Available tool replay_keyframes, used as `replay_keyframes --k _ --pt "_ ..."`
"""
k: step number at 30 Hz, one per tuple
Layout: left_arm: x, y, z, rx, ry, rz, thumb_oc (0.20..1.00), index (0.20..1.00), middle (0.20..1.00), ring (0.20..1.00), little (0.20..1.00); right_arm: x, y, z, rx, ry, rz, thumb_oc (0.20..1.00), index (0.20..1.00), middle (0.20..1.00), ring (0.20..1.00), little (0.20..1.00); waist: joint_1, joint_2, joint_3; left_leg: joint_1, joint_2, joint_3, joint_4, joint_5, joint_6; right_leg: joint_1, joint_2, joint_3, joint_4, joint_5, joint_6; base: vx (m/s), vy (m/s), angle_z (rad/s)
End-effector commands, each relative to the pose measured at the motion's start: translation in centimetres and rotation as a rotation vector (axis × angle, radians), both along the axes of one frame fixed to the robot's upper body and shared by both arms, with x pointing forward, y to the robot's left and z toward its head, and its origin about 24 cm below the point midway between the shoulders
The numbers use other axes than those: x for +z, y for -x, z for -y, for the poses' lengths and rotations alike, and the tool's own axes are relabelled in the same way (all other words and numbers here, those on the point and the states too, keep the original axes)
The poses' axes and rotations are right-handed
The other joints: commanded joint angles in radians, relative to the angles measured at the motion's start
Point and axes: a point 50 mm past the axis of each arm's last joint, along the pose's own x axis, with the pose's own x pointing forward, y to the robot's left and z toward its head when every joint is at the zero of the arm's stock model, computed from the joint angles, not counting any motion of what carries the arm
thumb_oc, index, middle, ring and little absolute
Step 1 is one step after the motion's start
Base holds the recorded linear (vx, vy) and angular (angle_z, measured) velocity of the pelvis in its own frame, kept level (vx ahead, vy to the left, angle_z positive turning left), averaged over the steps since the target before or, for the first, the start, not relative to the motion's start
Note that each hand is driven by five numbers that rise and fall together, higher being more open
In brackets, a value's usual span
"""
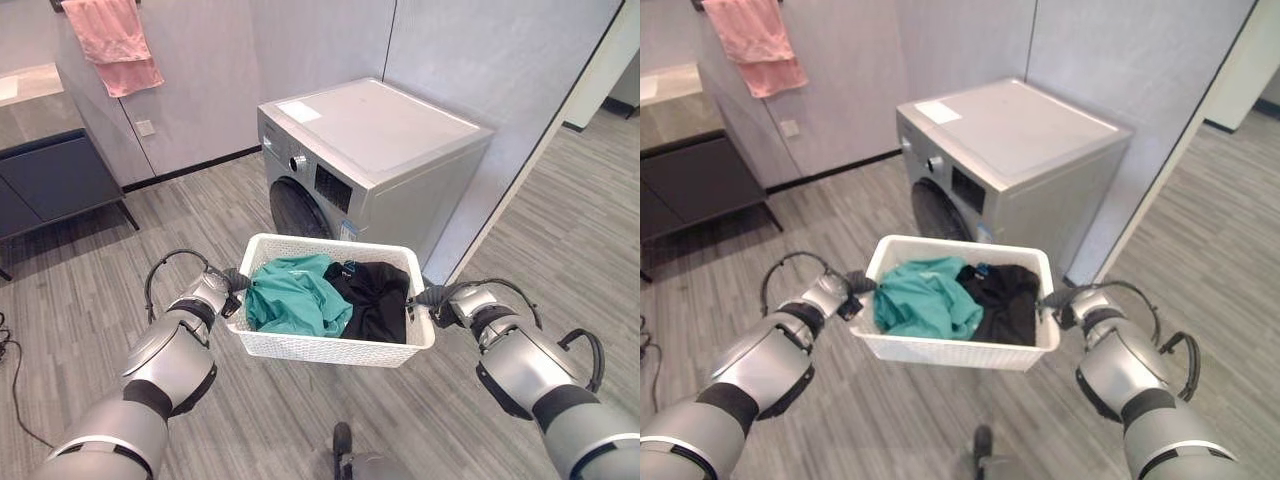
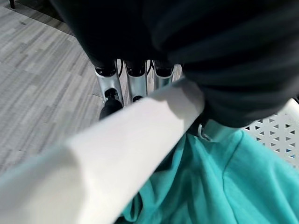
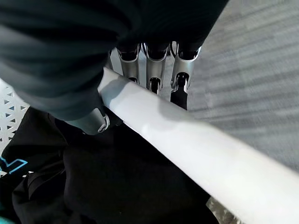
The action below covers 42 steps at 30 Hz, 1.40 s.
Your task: Grab the laundry basket,head to the washer,open it,put in the laundry and shut it.
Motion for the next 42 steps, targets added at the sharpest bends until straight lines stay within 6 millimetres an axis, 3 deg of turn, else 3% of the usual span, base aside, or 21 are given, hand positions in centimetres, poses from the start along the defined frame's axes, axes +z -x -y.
replay_keyframes --k 1,4,6,9,10,11,12,13,15,17,21,24,27,31,32,33,35,38,42 --pt "2.1 -0.6 -2.2 0.029 -0.032 0.065 0.200 0.200 0.200 0.200 0.200 4.8 -2.8 -0.3 0.068 0.048 0.148 0.200 0.200 0.200 0.200 0.200 -0.021 -0.009 -0.041 -0.068 -0.103 0.004 0.036 0.109 0.025 0.104 -0.020 0.073 -0.061 -0.012 0.133 0.18 -0.131 -0.02" --pt "2.4 -0.6 -3.1 0.060 -0.013 0.081 0.200 0.200 0.200 0.200 0.200 5.9 -3.4 -1.0 0.109 0.055 0.199 0.200 0.200 0.200 0.200 0.200 -0.022 -0.034 -0.008 -0.223 -0.081 0.061 0.345 0.234 -0.039 0.158 -0.038 0.064 -0.091 -0.017 0.109 0.09 -0.142 0.06" --pt "3.2 -0.7 -3.9 0.075 -0.025 0.097 0.200 0.200 0.200 0.200 0.200 6.4 -3.8 -2.0 0.155 0.061 0.215 0.200 0.200 0.200 0.200 0.200 -0.004 -0.048 0.019 -0.293 -0.084 0.083 0.421 0.234 -0.023 0.172 -0.043 0.065 -0.102 -0.028 0.095 0.04 -0.100 0.10" --pt "3.2 -0.6 -4.2 0.091 -0.018 0.100 0.200 0.200 0.200 0.200 0.200 7.0 -4.1 -2.5 0.179 0.071 0.230 0.200 0.200 0.200 0.200 0.200 0.000 -0.054 0.014 -0.338 -0.043 0.170 0.262 0.189 0.001 0.199 -0.071 0.060 -0.139 -0.036 0.111 0.13 0.026 0.12" --pt "3.2 -0.6 -4.2 0.091 -0.018 0.099 0.200 0.200 0.200 0.200 0.200 7.0 -4.1 -2.5 0.179 0.071 0.230 0.200 0.200 0.200 0.200 0.200 0.001 -0.054 0.015 -0.333 -0.043 0.172 0.259 0.188 0.002 0.202 -0.071 0.061 -0.141 -0.036 0.111 0.18 0.117 0.19" --pt "3.2 -0.5 -4.5 0.100 -0.020 0.107 0.200 0.200 0.200 0.200 0.200 7.0 -4.1 -2.6 0.187 0.071 0.232 0.200 0.200 0.200 0.200 0.200 0.002 -0.039 0.005 -0.325 -0.035 0.161 0.086 0.191 0.001 0.210 -0.072 0.064 -0.153 -0.044 0.121 0.12 0.090 0.22" --pt "3.2 -0.5 -4.4 0.100 -0.020 0.107 0.200 0.200 0.200 0.200 0.200 6.9 -4.1 -2.6 0.187 0.071 0.232 0.200 0.200 0.200 0.200 0.200 0.001 -0.040 0.006 -0.319 -0.037 0.160 0.078 0.194 0.002 0.214 -0.074 0.064 -0.154 -0.044 0.122 0.25 0.208 0.10" --pt "3.0 -0.4 -4.4 0.103 -0.009 0.111 0.200 0.200 0.200 0.200 0.200 7.0 -4.2 -2.7 0.193 0.070 0.245 0.200 0.200 0.200 0.200 0.200 0.015 -0.013 0.002 -0.363 -0.020 0.100 -0.069 0.297 -0.017 0.234 -0.065 0.079 -0.166 -0.057 0.125 0.20 0.182 0.00" --pt "2.8 -0.4 -4.3 0.099 -0.003 0.113 0.200 0.200 0.200 0.200 0.200 7.0 -4.2 -2.8 0.202 0.073 0.247 0.200 0.200 0.200 0.200 0.200 0.023 -0.004 0.008 -0.377 -0.019 0.069 -0.112 0.326 -0.026 0.251 -0.071 0.085 -0.168 -0.068 0.127 0.21 0.201 -0.10" --pt "2.7 -0.4 -4.1 0.077 -0.020 0.106 0.200 0.200 0.200 0.200 0.200 6.9 -4.2 -3.2 0.219 0.077 0.246 0.200 0.200 0.200 0.200 0.200 0.039 0.023 0.006 -0.382 -0.012 0.026 -0.146 0.370 -0.036 0.284 -0.087 0.118 -0.168 -0.089 0.137 0.27 0.307 -0.25" --pt "2.8 -0.8 -3.0 0.022 -0.026 0.122 0.200 0.200 0.200 0.200 0.200 6.4 -4.1 -3.4 0.221 0.069 0.230 0.200 0.200 0.200 0.200 0.200 0.043 0.038 -0.013 -0.359 -0.040 0.024 -0.135 0.351 -0.015 0.284 -0.138 0.147 -0.156 -0.092 0.167 0.20 0.318 -0.59" --pt "4.4 -1.9 -1.8 -0.034 -0.033 0.180 0.200 0.200 0.200 0.200 0.200 6.4 -4.0 -3.1 0.208 0.065 0.217 0.200 0.200 0.200 0.200 0.200 0.052 0.035 -0.014 -0.376 -0.097 0.040 -0.069 0.294 0.017 0.258 -0.210 0.186 -0.126 -0.074 0.198 0.17 0.386 -0.24" --pt "5.2 -2.3 -1.6 -0.054 -0.054 0.207 0.200 0.200 0.200 0.200 0.200 6.2 -3.9 -3.3 0.203 0.045 0.222 0.200 0.200 0.200 0.200 0.200 0.064 0.027 -0.010 -0.386 -0.128 0.029 -0.023 0.258 0.038 0.230 -0.232 0.208 -0.078 -0.047 0.202 0.15 0.290 -0.17" --pt "5.7 -2.4 -1.9 -0.074 -0.108 0.209 0.200 0.200 0.200 0.200 0.200 5.8 -3.9 -4.4 0.230 0.030 0.213 0.200 0.200 0.200 0.200 0.200 0.082 0.019 -0.003 -0.368 -0.128 0.017 -0.031 0.251 0.054 0.202 -0.180 0.208 -0.012 -0.053 0.188 0.07 0.114 0.06" --pt "5.7 -2.3 -2.2 -0.075 -0.127 0.203 0.200 0.200 0.200 0.200 0.200 5.6 -3.8 -4.9 0.250 0.029 0.210 0.200 0.200 0.200 0.200 0.200 0.085 0.016 -0.003 -0.355 -0.126 0.017 -0.046 0.254 0.058 0.193 -0.156 0.188 0.007 -0.063 0.183 0.16 0.203 0.05" --pt "6.7 -2.4 -3.2 -0.083 -0.171 0.216 0.200 0.200 0.200 0.200 0.200 6.4 -4.2 -6.8 0.302 -0.011 0.243 0.200 0.200 0.200 0.200 0.200 0.097 0.010 -0.001 -0.323 -0.118 0.019 -0.088 0.262 0.061 0.175 -0.114 0.112 0.031 -0.091 0.175 0.12 0.150 0.02" --pt "7.1 -2.4 -3.7 -0.074 -0.173 0.226 0.200 0.200 0.200 0.200 0.200 6.6 -4.2 -7.7 0.321 -0.053 0.253 0.200 0.200 0.200 0.200 0.200 0.103 0.006 0.001 -0.312 -0.112 0.029 -0.100 0.264 0.059 0.178 -0.114 0.073 0.022 -0.095 0.174 0.07 0.066 -0.11" --pt "8.0 -2.2 -5.1 -0.070 -0.180 0.236 0.200 0.200 0.200 0.200 0.200 7.4 -4.2 -9.7 0.406 -0.102 0.275 0.200 0.200 0.200 0.200 0.200 0.099 -0.005 0.003 -0.297 -0.107 0.022 -0.112 0.266 0.055 0.161 -0.074 0.108 -0.011 -0.101 0.168 0.07 -0.007 -0.09" --pt "10.3 -1.5 -8.4 -0.053 -0.233 0.252 0.200 0.200 0.200 0.200 0.200 10.0 -3.9 -13.8 0.622 -0.108 0.339 0.200 0.200 0.200 0.200 0.200 0.091 -0.004 0.032 -0.271 -0.087 0.005 -0.099 0.245 0.044 0.071 -0.099 0.147 -0.067 -0.023 0.189 0.06 -0.070 0.12"
